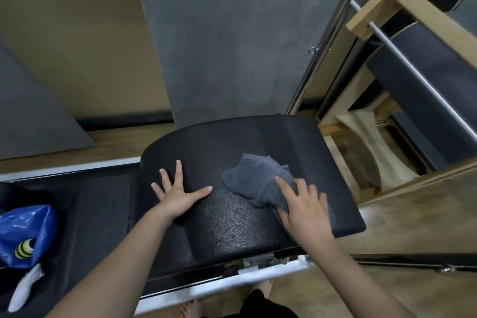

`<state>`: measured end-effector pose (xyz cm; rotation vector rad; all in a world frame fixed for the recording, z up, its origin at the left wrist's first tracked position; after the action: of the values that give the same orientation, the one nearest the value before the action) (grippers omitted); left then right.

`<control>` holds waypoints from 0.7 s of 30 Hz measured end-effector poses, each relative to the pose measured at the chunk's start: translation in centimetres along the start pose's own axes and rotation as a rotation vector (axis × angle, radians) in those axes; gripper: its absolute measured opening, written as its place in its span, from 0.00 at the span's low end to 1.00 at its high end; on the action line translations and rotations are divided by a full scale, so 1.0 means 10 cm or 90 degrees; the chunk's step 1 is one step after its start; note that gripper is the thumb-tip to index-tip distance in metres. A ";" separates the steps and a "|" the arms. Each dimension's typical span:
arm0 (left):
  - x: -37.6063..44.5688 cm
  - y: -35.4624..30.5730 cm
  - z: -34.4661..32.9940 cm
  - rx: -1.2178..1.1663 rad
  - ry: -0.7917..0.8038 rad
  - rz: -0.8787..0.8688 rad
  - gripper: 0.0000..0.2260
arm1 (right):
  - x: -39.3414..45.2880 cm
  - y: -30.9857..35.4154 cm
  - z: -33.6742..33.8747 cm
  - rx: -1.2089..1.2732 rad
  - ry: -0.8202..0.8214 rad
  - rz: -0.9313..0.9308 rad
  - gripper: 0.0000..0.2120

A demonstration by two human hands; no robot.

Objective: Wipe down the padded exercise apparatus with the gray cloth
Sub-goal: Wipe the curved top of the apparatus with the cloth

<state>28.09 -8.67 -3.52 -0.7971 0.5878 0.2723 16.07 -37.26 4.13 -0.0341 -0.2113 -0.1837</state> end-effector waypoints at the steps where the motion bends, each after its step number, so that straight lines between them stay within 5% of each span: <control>1: -0.01 -0.01 0.01 -0.016 0.008 -0.007 0.56 | 0.13 -0.05 -0.02 -0.006 0.010 -0.037 0.32; 8: -0.05 -0.05 0.02 -0.018 0.014 -0.024 0.53 | 1.11 0.07 -0.16 0.027 0.029 -0.309 0.24; 17: -0.05 -0.03 0.02 -0.015 0.027 -0.041 0.52 | 0.18 1.04 0.04 -0.003 -0.009 -0.044 0.34; 21: -0.03 -0.02 0.02 -0.044 0.033 -0.035 0.48 | -0.40 0.96 0.09 -0.013 -0.019 0.010 0.36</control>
<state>28.01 -8.63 -3.13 -0.8880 0.6075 0.2227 13.85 -27.05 3.98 -0.0582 -0.2383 -0.1702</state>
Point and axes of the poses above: each hand's wrist, its own x-axis towards the middle knuckle, its own z-axis out of the back of the hand, y = z × x, the point moved 6 cm from there along x, towards the middle knuckle, and after that the axes turned 8 degrees about -y, right-handed, at the moved point
